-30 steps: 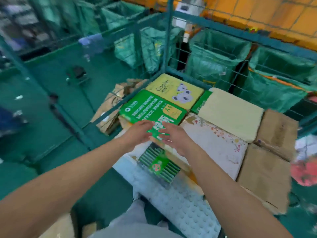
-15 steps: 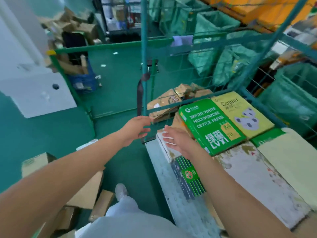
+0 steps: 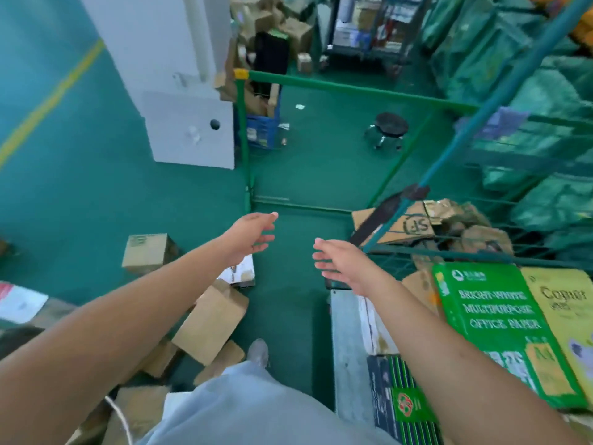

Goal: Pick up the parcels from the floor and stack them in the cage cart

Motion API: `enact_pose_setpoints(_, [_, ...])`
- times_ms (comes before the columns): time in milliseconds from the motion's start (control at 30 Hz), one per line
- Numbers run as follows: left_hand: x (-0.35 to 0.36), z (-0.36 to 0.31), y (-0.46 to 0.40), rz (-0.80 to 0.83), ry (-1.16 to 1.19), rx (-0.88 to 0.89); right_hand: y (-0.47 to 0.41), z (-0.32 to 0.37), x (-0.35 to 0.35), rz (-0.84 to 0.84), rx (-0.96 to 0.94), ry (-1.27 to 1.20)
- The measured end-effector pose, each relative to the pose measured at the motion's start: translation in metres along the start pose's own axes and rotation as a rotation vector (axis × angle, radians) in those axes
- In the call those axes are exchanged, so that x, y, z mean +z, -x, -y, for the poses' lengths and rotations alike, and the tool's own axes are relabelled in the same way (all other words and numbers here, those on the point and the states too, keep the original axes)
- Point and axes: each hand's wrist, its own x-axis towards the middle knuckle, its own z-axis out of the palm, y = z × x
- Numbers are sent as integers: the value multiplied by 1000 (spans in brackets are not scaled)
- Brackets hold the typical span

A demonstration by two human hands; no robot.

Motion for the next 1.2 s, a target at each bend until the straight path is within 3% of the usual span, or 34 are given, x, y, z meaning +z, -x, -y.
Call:
enact_pose_setpoints(433, [-141,-2,-57,-320,155,-113,-117,95,98,279,73,286])
enact_pose_setpoints(933, [-181,-40,-118,-634,255,-217,-264,168,118,566,86,565])
enact_pose_setpoints(1200, [-204,22,-130,-755,402,-375,-330,164,171,665,131,757])
